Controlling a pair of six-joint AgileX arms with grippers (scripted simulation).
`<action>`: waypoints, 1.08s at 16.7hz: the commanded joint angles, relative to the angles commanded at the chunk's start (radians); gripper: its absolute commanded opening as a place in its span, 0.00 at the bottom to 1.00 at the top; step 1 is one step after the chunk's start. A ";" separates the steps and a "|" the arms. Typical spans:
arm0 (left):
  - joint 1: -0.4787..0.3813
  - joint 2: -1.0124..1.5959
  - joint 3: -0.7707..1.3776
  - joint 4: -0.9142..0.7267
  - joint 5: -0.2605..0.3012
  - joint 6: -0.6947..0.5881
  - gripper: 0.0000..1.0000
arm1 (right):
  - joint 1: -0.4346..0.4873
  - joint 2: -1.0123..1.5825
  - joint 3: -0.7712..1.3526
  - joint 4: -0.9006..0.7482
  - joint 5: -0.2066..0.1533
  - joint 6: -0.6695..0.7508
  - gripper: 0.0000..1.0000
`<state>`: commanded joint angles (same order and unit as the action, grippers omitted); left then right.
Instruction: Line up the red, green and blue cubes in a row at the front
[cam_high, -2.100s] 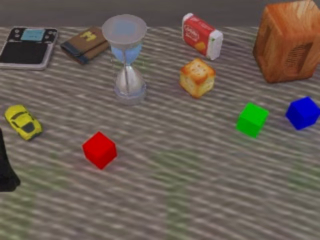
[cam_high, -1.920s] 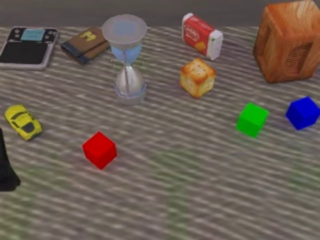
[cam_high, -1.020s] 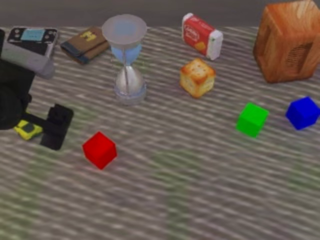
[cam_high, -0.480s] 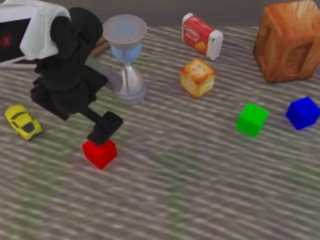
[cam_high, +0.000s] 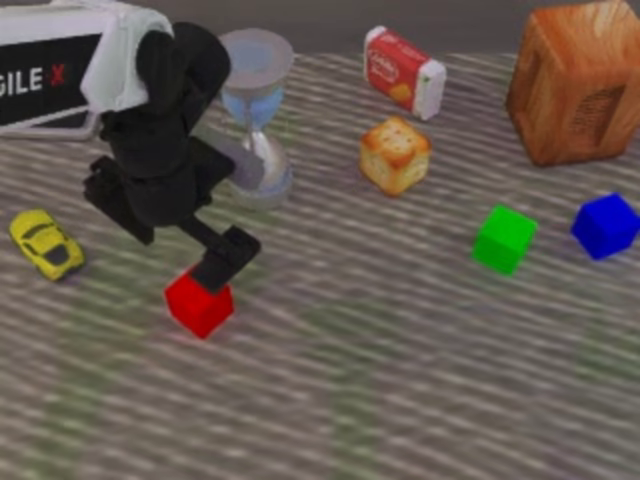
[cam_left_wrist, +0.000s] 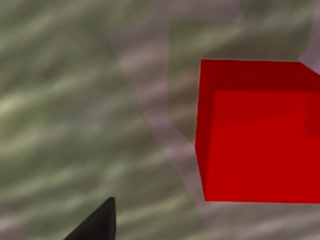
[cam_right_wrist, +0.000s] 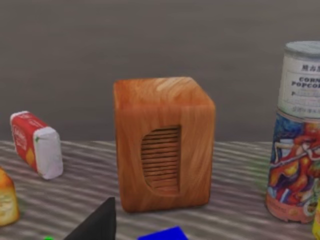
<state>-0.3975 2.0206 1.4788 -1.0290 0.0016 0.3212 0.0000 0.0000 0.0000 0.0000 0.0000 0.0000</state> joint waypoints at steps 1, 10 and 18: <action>0.005 -0.003 -0.003 0.002 0.000 -0.001 1.00 | 0.000 0.000 0.000 0.000 0.000 0.000 1.00; 0.002 0.132 -0.143 0.282 0.001 0.003 1.00 | 0.000 0.000 0.000 0.000 0.000 0.000 1.00; 0.001 0.151 -0.158 0.309 0.001 0.004 0.77 | 0.000 0.000 0.000 0.000 0.000 0.000 1.00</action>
<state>-0.3960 2.1716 1.3204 -0.7195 0.0028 0.3248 0.0000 0.0000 0.0000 0.0000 0.0000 0.0000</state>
